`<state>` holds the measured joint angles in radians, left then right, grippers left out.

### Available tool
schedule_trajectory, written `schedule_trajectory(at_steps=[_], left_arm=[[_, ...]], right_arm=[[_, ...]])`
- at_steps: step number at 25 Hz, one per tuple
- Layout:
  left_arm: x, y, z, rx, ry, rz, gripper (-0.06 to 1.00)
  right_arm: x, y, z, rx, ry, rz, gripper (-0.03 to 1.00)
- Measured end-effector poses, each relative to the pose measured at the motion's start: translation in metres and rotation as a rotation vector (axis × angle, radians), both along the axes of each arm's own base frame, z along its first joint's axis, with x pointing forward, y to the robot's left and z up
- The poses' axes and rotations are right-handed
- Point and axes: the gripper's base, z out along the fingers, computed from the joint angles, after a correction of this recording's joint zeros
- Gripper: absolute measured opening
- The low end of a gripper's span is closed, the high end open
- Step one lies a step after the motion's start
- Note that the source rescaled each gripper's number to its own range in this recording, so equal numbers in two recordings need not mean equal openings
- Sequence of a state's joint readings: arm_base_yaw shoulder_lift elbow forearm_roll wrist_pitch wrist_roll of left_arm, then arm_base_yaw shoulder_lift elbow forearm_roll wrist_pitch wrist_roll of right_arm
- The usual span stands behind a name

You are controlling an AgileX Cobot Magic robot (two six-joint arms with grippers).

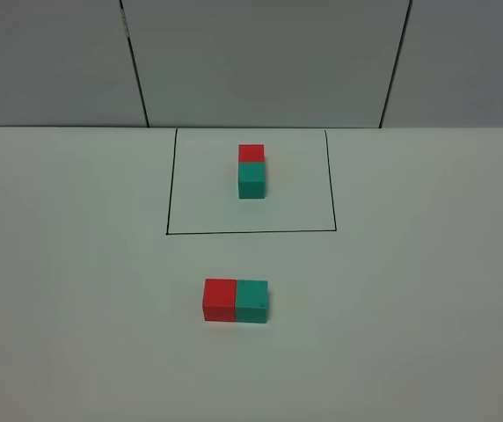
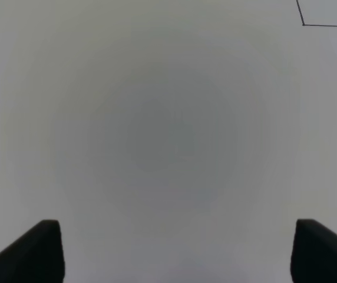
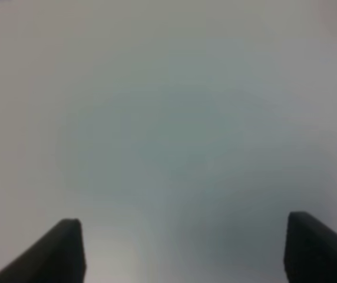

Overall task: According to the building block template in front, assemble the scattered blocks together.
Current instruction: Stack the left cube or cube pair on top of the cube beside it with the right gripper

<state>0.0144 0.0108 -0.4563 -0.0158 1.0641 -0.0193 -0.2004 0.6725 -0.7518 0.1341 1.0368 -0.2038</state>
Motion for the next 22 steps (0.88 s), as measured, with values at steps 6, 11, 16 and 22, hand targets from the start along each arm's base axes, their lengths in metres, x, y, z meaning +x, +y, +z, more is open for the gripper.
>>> schedule_trajectory(at_steps=[6,11,16,22], left_arm=[[0.000,0.000,0.000,0.000,0.000,0.000,0.94],[0.000,0.000,0.000,0.001,0.000,-0.001,0.94],[0.000,0.000,0.000,0.001,0.000,-0.001,0.94],[0.000,0.000,0.000,0.001,0.000,-0.001,0.94]], right_arm=[[-0.029,0.006,-0.015,-0.010,-0.052,0.005,0.85],[-0.044,0.012,-0.034,-0.012,-0.048,0.054,0.85],[-0.057,0.013,-0.038,-0.032,-0.098,0.060,0.85],[-0.065,0.015,-0.037,-0.027,-0.132,0.059,0.83]])
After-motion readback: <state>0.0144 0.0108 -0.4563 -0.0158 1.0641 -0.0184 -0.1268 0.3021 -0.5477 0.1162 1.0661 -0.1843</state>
